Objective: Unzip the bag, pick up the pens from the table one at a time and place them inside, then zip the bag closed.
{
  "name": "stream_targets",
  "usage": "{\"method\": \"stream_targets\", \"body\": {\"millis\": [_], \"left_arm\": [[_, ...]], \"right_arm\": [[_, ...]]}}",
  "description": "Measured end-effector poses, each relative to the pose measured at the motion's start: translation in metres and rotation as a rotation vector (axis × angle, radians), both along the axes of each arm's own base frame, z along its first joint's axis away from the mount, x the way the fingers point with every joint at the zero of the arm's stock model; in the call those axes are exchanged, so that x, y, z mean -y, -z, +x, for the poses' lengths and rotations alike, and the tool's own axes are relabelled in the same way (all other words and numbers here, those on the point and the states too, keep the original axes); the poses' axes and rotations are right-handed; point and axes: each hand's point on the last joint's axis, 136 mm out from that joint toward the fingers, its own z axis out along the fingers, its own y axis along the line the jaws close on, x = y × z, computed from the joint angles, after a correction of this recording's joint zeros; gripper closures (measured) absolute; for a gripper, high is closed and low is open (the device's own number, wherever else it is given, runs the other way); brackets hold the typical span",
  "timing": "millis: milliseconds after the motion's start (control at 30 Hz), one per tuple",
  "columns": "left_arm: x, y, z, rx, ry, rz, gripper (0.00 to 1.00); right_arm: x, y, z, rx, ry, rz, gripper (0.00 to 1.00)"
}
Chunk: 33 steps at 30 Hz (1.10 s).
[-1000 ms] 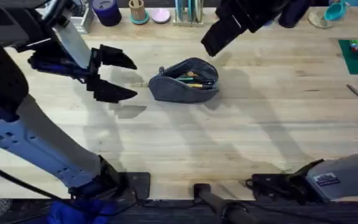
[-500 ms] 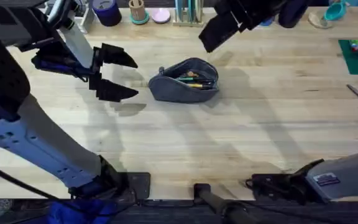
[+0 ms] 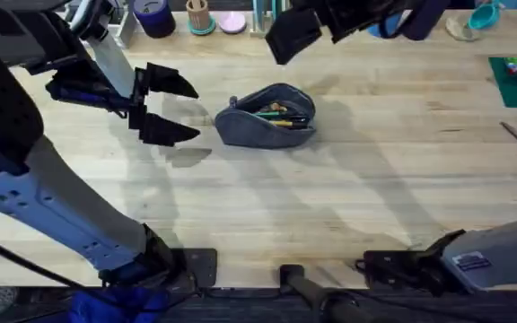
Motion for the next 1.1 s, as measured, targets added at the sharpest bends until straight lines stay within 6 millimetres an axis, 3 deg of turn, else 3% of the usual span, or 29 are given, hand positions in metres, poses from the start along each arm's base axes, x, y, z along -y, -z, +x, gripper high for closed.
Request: {"method": "stream_targets", "body": {"millis": [300,567,600,733,1100], "left_arm": [[0.000,0.000,0.001,0.004,-0.002,-0.001,0.008],[0.000,0.000,0.001,0.001,-0.003,-0.002,0.008],[0.000,0.000,0.001,0.001,-0.004,-0.002,0.007],[0.000,0.000,0.001,0.002,-0.004,-0.002,0.007],[0.000,-0.001,0.003,0.009,-0.010,-0.010,0.007]], "right_arm": [[-0.024,0.002,0.002,0.039,0.035,-0.003,0.005],[-0.062,0.034,0.013,0.005,-0.001,-0.028,0.005],[-0.075,0.042,0.018,0.001,-0.016,-0.033,0.005],[-0.093,0.048,0.030,0.022,-0.029,-0.018,0.004],[-0.124,0.087,0.039,-0.011,-0.062,-0.047,0.005]]}}
